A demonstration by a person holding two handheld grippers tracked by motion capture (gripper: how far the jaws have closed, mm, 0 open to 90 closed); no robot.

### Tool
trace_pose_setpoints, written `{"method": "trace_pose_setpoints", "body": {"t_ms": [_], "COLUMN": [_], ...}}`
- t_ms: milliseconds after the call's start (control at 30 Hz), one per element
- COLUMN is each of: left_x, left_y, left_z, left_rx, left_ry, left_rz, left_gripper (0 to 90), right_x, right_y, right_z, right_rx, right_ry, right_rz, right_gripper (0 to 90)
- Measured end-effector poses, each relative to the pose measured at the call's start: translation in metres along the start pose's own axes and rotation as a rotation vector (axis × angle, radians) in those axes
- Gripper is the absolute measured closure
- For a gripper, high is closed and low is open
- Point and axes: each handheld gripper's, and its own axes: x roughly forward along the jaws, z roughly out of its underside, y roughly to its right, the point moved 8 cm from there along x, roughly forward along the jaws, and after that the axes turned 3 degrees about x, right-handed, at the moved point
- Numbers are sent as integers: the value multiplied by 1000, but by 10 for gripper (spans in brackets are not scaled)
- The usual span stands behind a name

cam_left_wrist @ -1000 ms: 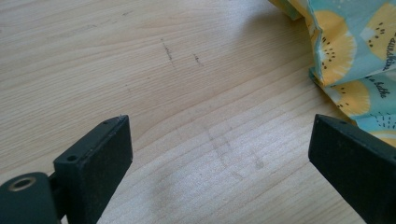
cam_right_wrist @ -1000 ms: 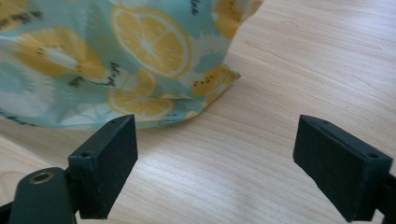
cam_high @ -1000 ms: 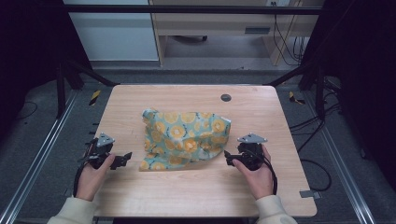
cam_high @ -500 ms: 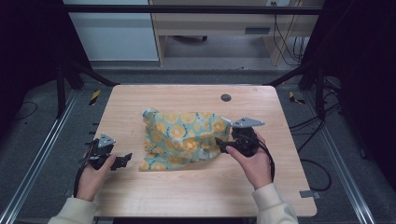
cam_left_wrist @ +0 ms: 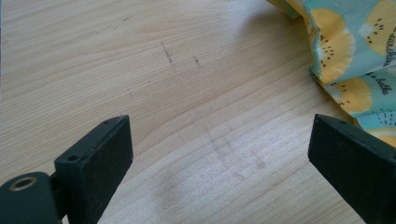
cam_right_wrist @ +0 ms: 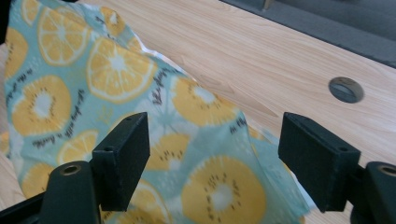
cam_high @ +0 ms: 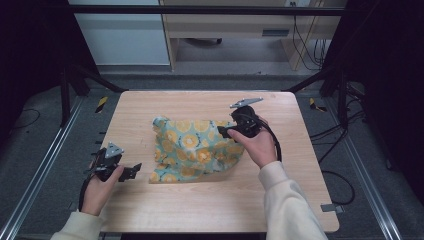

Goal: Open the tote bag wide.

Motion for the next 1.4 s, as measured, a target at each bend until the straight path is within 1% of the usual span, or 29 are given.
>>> {"method": "trace_pose_setpoints", "body": {"t_ms": [133,167,233,267,300,367,400,433,500,533,600,633,667,700,733,800,933,1000,1033,1067,1100,1133,1167,1200,1233,1267,1367,1400], "left_x": [0,0,0,-1,-1,0,0,0,1,1,0,1,1,1,1,1,1,1,1,1,1,0,0,0,1,1,1,1], "left_y": [0,0,-1,-1,-2,-2,-2,-2,-1,-1,0,0,0,0,0,0,-1,-1,-1,-1,-1,-1,-1,-1,-1,-1,-1,-1], "left_z": [0,0,0,1,1,1,1,1,1,1,1,1,1,1,1,1,1,1,1,2,2,2,2,2,2,2,1,1], "left_rx": [1,-1,-2,1,-3,-1,-1,1,2,3,5,5,7,10,11,11,6,2,2,5,6,4,4,5,5,5,6,6], "left_ry": [0,1,1,-2,2,0,0,-2,-5,-5,-6,-5,-6,-8,-9,-8,-7,-5,-5,-8,-9,-8,-8,-8,-8,-9,-8,-8], "left_rz": [-1,-3,-3,-5,-5,-6,-6,-6,-8,-8,-7,-7,-7,-6,-6,-6,-8,-8,-8,-9,-9,-9,-9,-10,-10,-10,-10,-10], "left_gripper": [62,62,62,62,62,62,62,62,62,62,62,62,62,62,62,62,63,63,63,63,64,63,63,63,64,64,64,64], "right_x": [5,9,10,12,16,20,22,22,28,28,29,29,29,29,29,29,26,23,23,21,17,14,14,11,8,0,-15,-15], "right_y": [0,-2,-3,-2,-2,-1,0,0,0,0,-1,-1,-1,-2,-2,-3,-6,-8,-8,-9,-13,-15,-15,-18,-21,-31,-46,-46], "right_z": [-6,-11,-13,-14,-15,-13,-11,-11,-7,-6,-4,-4,-4,-2,-1,0,2,1,1,1,-1,-2,-2,-3,-3,-3,0,0], "right_rx": [-8,-2,-2,-16,-18,-20,-15,-15,-10,-9,-6,-4,-4,-6,-14,-18,-40,-47,-47,-54,-65,-65,-65,-74,-78,-99,-136,-136], "right_ry": [-7,-12,-17,-20,-33,-49,-66,-66,-86,-89,-94,-97,-97,-105,-109,-115,-111,-101,-101,-97,-77,-63,-63,-49,-46,-23,11,11], "right_rz": [6,-9,-7,-4,1,0,-5,-5,-14,-22,-28,-29,-29,-37,-35,-37,-58,-68,-68,-74,-85,-90,-90,-99,-104,-119,-145,-145], "right_gripper": [230,219,212,197,189,155,142,142,127,134,187,238,238,325,379,526,754,841,841,871,899,900,900,900,900,900,900,900]}}
